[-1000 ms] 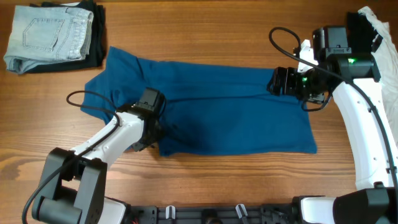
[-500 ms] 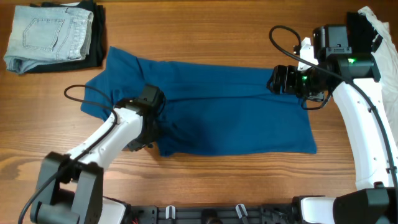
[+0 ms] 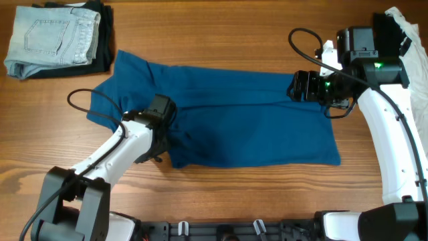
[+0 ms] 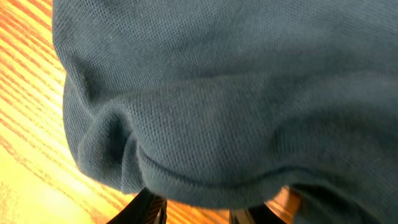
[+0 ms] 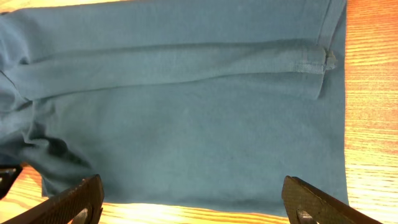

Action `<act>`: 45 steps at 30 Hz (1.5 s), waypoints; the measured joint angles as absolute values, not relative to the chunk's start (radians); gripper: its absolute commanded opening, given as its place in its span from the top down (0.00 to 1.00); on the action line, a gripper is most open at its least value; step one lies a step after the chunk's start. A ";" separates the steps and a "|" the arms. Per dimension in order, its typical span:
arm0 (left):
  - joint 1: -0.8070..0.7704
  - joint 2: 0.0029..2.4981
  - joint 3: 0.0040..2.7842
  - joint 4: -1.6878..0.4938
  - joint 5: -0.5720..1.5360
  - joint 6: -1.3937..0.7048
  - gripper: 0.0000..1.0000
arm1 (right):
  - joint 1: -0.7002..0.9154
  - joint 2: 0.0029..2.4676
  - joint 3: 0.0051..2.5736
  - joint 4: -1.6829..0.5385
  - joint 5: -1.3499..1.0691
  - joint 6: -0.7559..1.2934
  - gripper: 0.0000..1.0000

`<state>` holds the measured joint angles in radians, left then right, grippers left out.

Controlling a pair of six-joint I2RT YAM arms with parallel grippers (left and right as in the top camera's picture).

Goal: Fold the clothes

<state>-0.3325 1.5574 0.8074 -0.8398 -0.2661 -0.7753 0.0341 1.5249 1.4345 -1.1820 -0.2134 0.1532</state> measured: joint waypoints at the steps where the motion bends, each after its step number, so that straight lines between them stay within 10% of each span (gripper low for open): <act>1: -0.332 1.557 0.795 -0.815 -0.273 -0.775 0.69 | 0.034 1.525 1.435 -1.182 -0.213 0.152 0.07; 12: -0.332 1.557 0.764 -0.802 -0.396 -0.767 0.66 | 0.034 1.525 1.435 -1.182 -0.213 0.152 0.07; 20: -0.332 1.561 0.764 -0.762 -0.445 -0.761 0.96 | 0.034 1.525 1.435 -1.182 -0.213 0.152 0.07; 45: -0.332 1.406 0.959 -1.221 -0.331 -0.754 0.96 | 0.034 1.525 1.435 -1.188 -0.213 0.152 0.09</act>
